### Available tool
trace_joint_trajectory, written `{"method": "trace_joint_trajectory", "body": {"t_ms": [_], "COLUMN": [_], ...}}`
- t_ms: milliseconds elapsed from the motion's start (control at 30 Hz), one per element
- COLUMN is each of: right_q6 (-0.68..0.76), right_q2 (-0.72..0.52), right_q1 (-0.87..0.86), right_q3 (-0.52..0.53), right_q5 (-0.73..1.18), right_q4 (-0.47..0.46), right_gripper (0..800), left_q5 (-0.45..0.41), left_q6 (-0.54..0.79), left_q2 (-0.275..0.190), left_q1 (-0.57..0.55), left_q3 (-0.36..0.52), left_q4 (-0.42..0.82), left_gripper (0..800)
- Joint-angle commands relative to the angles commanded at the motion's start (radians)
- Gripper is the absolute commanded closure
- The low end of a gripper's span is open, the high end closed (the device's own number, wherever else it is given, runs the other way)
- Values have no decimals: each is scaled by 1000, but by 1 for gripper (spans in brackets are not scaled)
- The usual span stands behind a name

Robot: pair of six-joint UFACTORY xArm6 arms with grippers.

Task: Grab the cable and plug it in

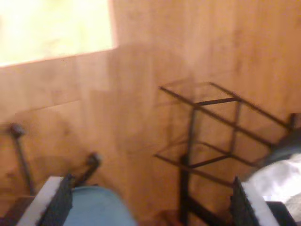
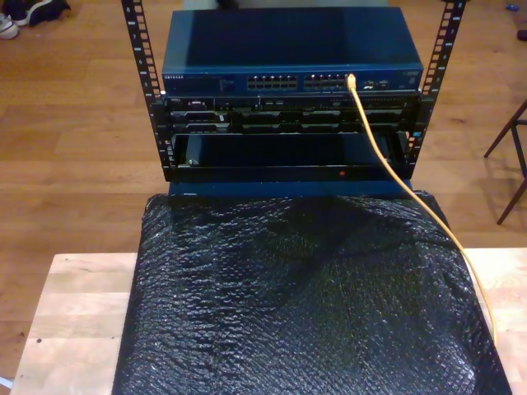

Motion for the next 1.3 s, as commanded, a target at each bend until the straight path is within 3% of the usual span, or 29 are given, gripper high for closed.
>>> {"method": "trace_joint_trajectory", "body": {"t_ms": [233, 567, 800, 1300], "right_q6": [-192, -241, -270, -508], "right_q2": [-52, -121, -158, -195], "right_q1": [-173, -350, -407, -615], "right_q3": [21, 54, 121, 282], "right_q5": [192, 416, 453, 450], "right_q4": [-23, -259, -405, -411], "right_gripper": [4, 4, 3, 3], "left_q5": [0, 0, 0, 0], "left_q6": [0, 0, 0, 0], "left_q2": [-2, -2, -2, -2], "left_q1": [0, 0, 0, 0], "left_q3": [0, 0, 0, 0], "left_q4": [0, 0, 0, 0], "left_gripper": [0, 0, 0, 0]}}
